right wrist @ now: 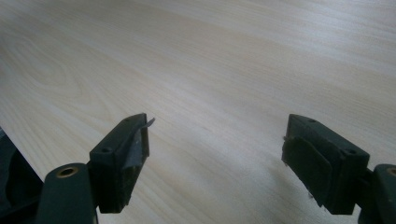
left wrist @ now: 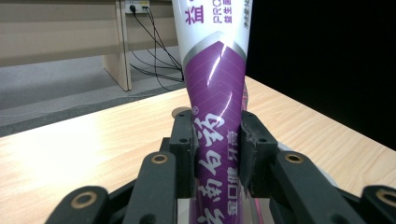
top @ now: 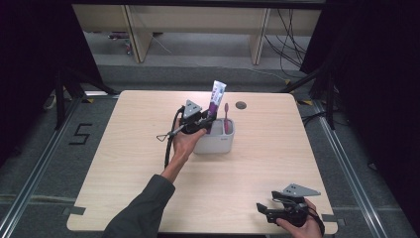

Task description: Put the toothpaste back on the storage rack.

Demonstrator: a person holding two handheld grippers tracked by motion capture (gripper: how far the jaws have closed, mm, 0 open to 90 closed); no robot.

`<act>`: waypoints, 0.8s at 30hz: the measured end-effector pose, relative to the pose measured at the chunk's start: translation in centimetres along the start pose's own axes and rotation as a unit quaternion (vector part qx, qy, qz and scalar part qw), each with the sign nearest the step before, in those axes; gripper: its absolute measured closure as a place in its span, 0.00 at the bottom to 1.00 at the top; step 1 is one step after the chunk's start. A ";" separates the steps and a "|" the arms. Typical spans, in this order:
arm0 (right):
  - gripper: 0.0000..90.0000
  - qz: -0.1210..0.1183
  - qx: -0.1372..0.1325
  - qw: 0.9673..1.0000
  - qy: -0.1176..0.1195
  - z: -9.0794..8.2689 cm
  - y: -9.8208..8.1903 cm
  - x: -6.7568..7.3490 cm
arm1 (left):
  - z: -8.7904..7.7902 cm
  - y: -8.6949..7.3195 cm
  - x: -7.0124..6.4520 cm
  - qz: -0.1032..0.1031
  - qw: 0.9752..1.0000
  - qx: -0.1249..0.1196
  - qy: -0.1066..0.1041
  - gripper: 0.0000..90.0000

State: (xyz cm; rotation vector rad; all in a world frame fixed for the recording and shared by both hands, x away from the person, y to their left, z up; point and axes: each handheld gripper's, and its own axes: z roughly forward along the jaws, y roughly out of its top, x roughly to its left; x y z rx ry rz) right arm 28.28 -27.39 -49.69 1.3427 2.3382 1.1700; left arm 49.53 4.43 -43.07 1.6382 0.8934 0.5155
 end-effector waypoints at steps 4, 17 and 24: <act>0.26 -0.013 -0.002 1.000 -0.005 0.0 0.0 -0.2 | 0.0 -0.4 0.1 0.003 1.000 0.008 0.003 0.77; 0.26 -0.001 -0.001 1.000 0.005 0.1 0.0 0.0 | 0.2 -1.1 -0.2 0.015 0.999 0.028 0.006 0.77; 0.26 -0.006 -0.002 1.000 0.003 0.1 0.0 0.0 | 0.3 -1.2 -0.2 0.019 0.999 0.036 0.009 0.77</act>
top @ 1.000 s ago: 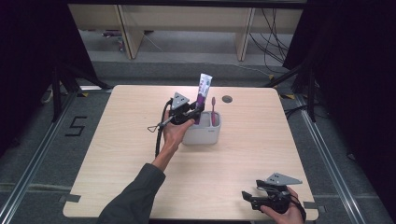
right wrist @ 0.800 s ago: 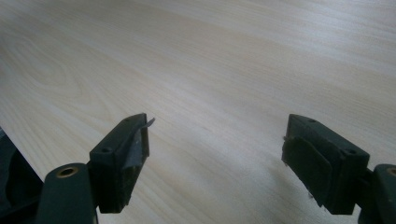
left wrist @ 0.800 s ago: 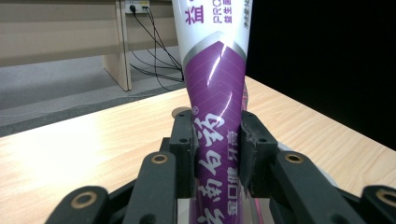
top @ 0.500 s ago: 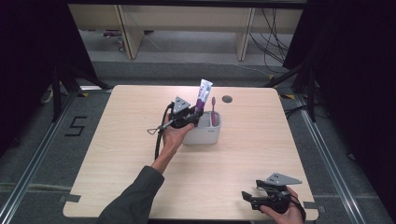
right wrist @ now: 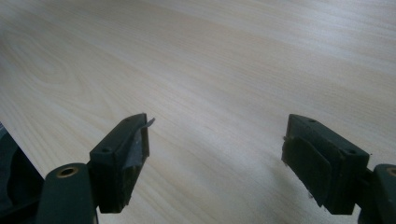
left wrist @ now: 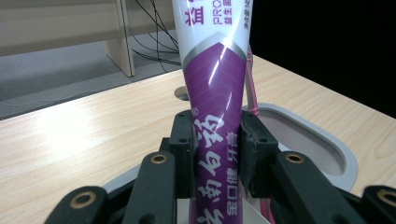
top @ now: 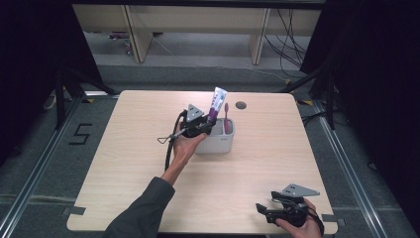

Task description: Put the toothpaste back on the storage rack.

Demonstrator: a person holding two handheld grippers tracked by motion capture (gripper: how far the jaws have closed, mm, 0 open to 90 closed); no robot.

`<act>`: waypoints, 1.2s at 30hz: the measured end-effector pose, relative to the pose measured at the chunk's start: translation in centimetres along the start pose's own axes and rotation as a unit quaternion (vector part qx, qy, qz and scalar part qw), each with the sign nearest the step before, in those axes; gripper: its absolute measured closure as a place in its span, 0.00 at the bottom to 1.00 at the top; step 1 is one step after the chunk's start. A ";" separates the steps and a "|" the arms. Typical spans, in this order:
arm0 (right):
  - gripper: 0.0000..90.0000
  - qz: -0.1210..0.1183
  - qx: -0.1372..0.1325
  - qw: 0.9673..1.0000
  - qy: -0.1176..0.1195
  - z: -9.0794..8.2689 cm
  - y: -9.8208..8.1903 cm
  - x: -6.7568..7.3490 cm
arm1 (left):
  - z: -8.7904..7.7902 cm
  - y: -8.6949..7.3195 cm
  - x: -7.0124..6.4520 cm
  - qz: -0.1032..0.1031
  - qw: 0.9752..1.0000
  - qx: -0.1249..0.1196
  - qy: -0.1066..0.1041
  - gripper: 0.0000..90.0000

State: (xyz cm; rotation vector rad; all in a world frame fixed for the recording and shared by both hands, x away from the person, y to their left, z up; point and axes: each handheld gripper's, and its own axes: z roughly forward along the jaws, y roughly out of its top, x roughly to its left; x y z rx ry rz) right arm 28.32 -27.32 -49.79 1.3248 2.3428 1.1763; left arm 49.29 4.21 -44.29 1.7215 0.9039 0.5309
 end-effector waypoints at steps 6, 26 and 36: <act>0.26 -0.002 0.000 1.000 -0.002 0.1 0.0 0.0 | 0.0 -0.1 -0.1 0.010 1.000 0.011 0.003 0.77; 0.26 0.001 0.006 1.000 0.001 0.0 0.0 0.0 | -0.3 0.7 -0.8 0.041 0.999 0.024 0.024 0.66; 0.26 -0.001 0.008 1.000 0.002 0.1 0.0 0.1 | -1.3 1.6 -0.8 0.041 0.998 0.022 0.031 0.53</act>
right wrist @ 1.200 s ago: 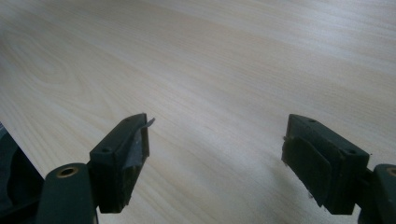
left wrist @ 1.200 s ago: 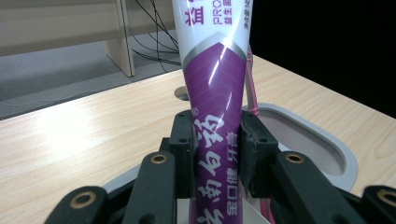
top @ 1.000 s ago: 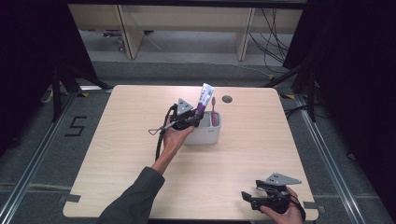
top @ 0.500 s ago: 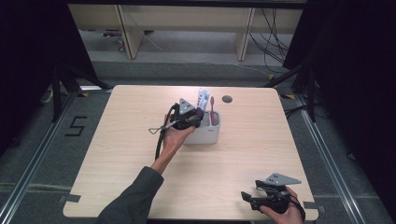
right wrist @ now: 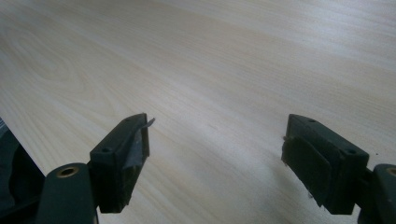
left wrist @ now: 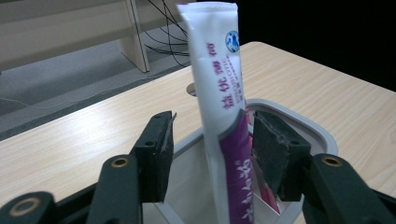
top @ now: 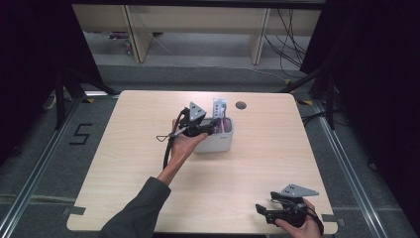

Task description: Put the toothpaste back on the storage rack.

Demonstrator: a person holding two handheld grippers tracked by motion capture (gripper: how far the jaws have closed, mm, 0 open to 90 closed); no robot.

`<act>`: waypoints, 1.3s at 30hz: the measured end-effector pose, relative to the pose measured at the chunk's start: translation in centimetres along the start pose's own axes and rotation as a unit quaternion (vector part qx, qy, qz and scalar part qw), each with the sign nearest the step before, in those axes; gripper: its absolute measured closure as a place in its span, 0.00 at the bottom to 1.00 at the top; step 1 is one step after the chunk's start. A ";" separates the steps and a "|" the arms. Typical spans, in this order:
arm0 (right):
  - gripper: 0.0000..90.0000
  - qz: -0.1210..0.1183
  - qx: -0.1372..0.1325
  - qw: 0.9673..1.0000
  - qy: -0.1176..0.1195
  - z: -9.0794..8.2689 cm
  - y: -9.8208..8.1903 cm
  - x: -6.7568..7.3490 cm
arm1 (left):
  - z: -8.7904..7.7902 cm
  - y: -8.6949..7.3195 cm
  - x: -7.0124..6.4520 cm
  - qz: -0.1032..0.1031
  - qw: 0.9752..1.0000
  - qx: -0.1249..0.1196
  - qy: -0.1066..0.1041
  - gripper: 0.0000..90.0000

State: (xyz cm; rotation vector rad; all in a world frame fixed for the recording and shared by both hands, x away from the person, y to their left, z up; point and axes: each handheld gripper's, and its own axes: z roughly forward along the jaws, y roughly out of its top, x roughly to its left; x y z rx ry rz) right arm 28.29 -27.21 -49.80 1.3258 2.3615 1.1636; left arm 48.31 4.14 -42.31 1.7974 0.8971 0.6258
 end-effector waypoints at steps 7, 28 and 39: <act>0.26 0.003 -0.002 1.000 -0.001 0.0 0.0 0.0 | -0.7 0.1 0.2 -0.010 1.000 0.006 -0.005 0.52; 0.26 0.005 -0.002 1.000 -0.002 0.1 0.0 0.0 | -2.9 0.4 0.3 -0.018 0.999 0.010 -0.030 0.43; 0.26 0.003 -0.002 1.000 0.000 0.1 0.0 -0.1 | -3.9 0.4 0.7 -0.018 0.999 0.012 -0.034 0.41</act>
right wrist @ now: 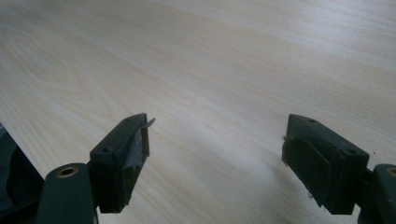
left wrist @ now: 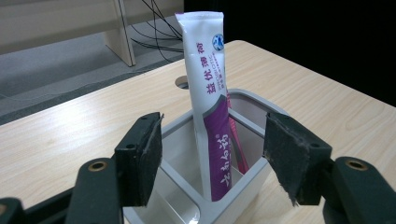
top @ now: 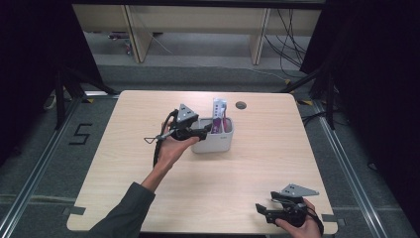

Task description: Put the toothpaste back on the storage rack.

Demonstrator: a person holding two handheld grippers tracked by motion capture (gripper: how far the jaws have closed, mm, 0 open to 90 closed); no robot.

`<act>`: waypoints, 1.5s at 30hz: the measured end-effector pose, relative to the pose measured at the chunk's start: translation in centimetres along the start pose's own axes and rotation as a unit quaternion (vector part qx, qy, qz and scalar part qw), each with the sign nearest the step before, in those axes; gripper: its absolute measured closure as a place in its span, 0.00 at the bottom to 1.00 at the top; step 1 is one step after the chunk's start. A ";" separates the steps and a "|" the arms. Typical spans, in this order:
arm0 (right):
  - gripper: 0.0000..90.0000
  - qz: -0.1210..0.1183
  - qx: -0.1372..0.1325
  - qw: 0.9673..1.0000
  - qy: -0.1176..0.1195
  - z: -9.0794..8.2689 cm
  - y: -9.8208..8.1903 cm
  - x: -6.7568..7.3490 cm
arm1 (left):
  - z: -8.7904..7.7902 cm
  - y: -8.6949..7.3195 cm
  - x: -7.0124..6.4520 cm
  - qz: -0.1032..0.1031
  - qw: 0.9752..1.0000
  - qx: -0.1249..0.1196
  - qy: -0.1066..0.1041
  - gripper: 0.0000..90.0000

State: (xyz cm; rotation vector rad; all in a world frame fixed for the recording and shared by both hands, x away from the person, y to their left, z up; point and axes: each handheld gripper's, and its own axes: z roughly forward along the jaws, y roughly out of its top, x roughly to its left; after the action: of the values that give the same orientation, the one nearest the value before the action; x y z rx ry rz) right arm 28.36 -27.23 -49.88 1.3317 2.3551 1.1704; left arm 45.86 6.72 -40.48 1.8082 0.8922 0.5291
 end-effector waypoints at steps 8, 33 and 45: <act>0.26 0.003 -0.003 1.000 -0.003 0.0 0.0 0.0 | -0.6 -0.3 0.1 0.002 1.000 -0.002 0.000 0.40; 0.26 -0.007 -0.002 1.000 -0.011 -0.1 0.0 -0.2 | -2.2 -3.0 2.2 -0.027 1.000 0.004 -0.005 0.33; 0.26 0.012 -0.004 1.000 0.007 0.1 -0.1 -0.1 | -2.8 -4.5 2.9 -0.030 0.999 0.011 -0.002 0.33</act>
State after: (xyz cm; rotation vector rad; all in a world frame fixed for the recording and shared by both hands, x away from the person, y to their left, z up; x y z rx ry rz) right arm 28.46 -27.25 -50.03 1.3580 2.3469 1.1980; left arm 44.22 11.63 -43.62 1.7963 0.9501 0.4797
